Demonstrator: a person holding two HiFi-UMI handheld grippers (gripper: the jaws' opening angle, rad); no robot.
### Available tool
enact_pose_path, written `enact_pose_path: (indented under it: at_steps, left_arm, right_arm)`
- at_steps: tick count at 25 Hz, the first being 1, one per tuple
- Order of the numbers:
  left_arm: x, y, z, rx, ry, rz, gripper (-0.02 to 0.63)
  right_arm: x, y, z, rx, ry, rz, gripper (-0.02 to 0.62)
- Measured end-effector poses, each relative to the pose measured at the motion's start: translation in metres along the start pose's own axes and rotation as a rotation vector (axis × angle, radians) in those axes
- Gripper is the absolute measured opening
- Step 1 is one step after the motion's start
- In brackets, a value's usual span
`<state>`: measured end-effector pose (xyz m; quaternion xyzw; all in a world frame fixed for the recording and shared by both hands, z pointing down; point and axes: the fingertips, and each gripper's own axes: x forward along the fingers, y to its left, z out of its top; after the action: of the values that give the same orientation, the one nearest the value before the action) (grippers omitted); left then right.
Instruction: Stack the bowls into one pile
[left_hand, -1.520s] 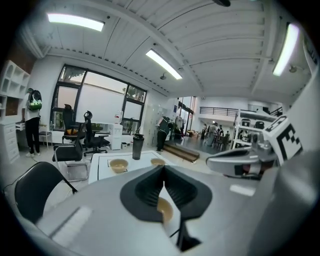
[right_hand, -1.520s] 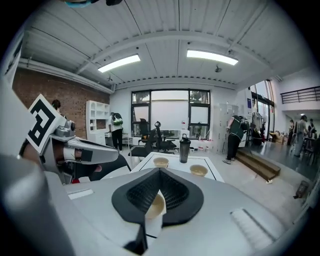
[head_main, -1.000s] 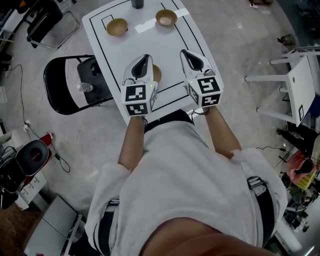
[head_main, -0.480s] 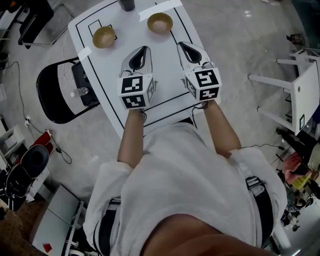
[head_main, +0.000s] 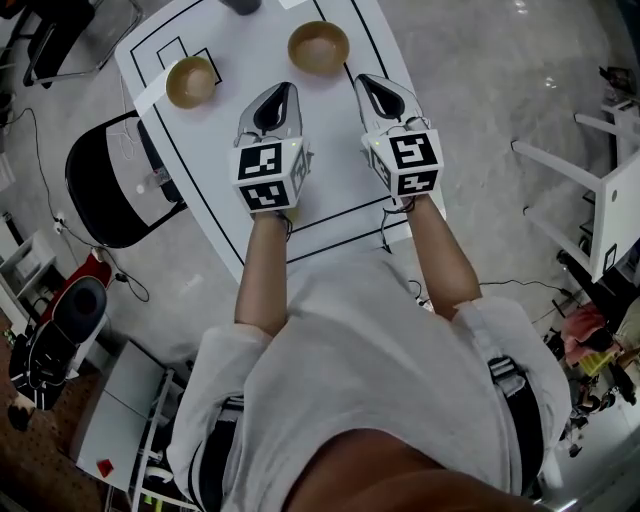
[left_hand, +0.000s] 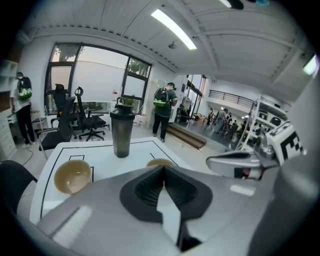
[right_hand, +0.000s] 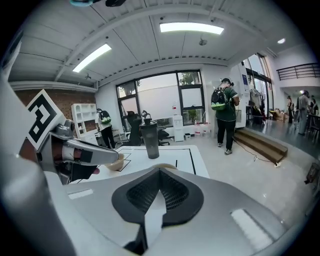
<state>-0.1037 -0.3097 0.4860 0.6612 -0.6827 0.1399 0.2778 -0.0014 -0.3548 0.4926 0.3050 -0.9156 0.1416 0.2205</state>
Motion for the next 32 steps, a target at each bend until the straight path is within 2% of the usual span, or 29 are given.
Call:
enact_pose_path:
  at_steps: [6,13,16,17,19,20,27,32]
  left_arm:
    - [0.053,0.013,-0.01,-0.084,0.051,-0.037,0.002]
    - [0.086,0.029,-0.018,-0.097,0.08,0.02,0.002]
    - [0.098,0.039,-0.025,-0.094,0.113,0.069,0.003]
    - [0.102,0.04,-0.028,-0.101,0.124,0.076,0.036]
    - [0.11,0.041,-0.033,-0.122,0.14,0.071,0.11]
    - [0.114,0.042,-0.035,-0.131,0.144,0.066,0.118]
    - [0.133,0.038,-0.048,-0.137,0.186,0.032,0.121]
    - [0.134,0.03,-0.051,-0.134,0.197,0.005,0.12]
  right_arm:
    - [0.042,-0.021,-0.011,0.013,0.029,0.0,0.0]
    - [0.075,-0.043,-0.021,0.018,0.05,-0.004,0.0]
    - [0.087,-0.051,-0.026,0.04,0.056,-0.01,0.0]
    - [0.091,-0.052,-0.029,0.056,0.058,-0.001,0.005]
    - [0.1,-0.051,-0.034,0.084,0.069,0.025,0.088]
    - [0.103,-0.052,-0.036,0.092,0.073,0.03,0.109]
    - [0.12,-0.056,-0.049,0.117,0.097,0.024,0.109]
    - [0.123,-0.052,-0.049,0.128,0.092,0.034,0.08]
